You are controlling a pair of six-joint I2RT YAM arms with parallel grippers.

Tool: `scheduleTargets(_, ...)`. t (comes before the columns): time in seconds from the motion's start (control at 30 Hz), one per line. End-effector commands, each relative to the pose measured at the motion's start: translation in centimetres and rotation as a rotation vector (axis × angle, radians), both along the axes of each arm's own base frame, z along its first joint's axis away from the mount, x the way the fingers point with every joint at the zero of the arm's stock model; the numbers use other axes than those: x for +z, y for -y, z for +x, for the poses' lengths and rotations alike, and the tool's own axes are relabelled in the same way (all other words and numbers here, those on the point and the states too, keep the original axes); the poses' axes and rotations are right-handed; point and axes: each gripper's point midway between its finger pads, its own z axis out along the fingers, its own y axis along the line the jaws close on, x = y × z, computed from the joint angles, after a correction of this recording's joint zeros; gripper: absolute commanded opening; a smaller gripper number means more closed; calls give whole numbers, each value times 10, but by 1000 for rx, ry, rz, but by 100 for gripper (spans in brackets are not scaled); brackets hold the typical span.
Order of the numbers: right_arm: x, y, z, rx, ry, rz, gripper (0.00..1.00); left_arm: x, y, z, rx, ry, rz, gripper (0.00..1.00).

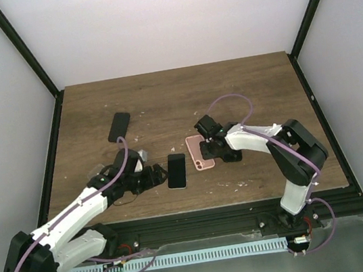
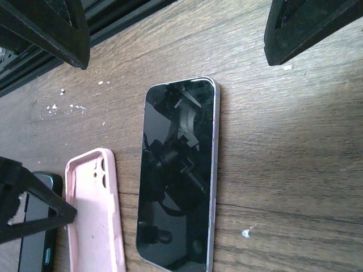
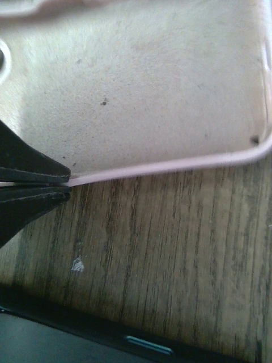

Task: Put the phone into the phone case

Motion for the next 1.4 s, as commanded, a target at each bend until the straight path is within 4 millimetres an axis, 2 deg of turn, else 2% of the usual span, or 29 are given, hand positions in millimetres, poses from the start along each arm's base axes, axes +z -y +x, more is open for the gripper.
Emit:
scheduleTargets(0.0, 5, 14, -19, -61, -27, -13, 10, -8, 9, 4, -8, -6, -38, 85)
scheduleTargets(0.13, 19, 10, -20, -74, -20, 21, 24, -18, 17, 8, -32, -7, -57, 85)
scheduleTargets(0.3, 43, -9, -24, -57, 9, 98, 35, -27, 25, 13, -47, -4, -83, 85)
scheduleTargets(0.5, 61, -24, -27, -42, 42, 158, 43, -41, 31, 15, -42, -28, -102, 85)
scheduleTargets(0.77, 82, -38, -27, -26, 78, 231, 46, -52, 44, 12, -45, -77, -180, 84)
scheduleTargets(0.93, 87, -57, -32, 4, 86, 260, 50, -46, 55, 10, -62, -77, -225, 84)
scheduleTargets(1.1, 82, -80, -37, 33, 70, 277, 52, -31, 59, 7, -68, -59, -277, 83)
scheduleTargets(1.23, 74, -95, -42, 56, 59, 255, 58, -16, 45, 8, -21, -9, -243, 83)
scheduleTargets(1.37, 64, -109, -48, 69, 42, 227, 67, 8, 17, 15, 65, 104, -153, 87)
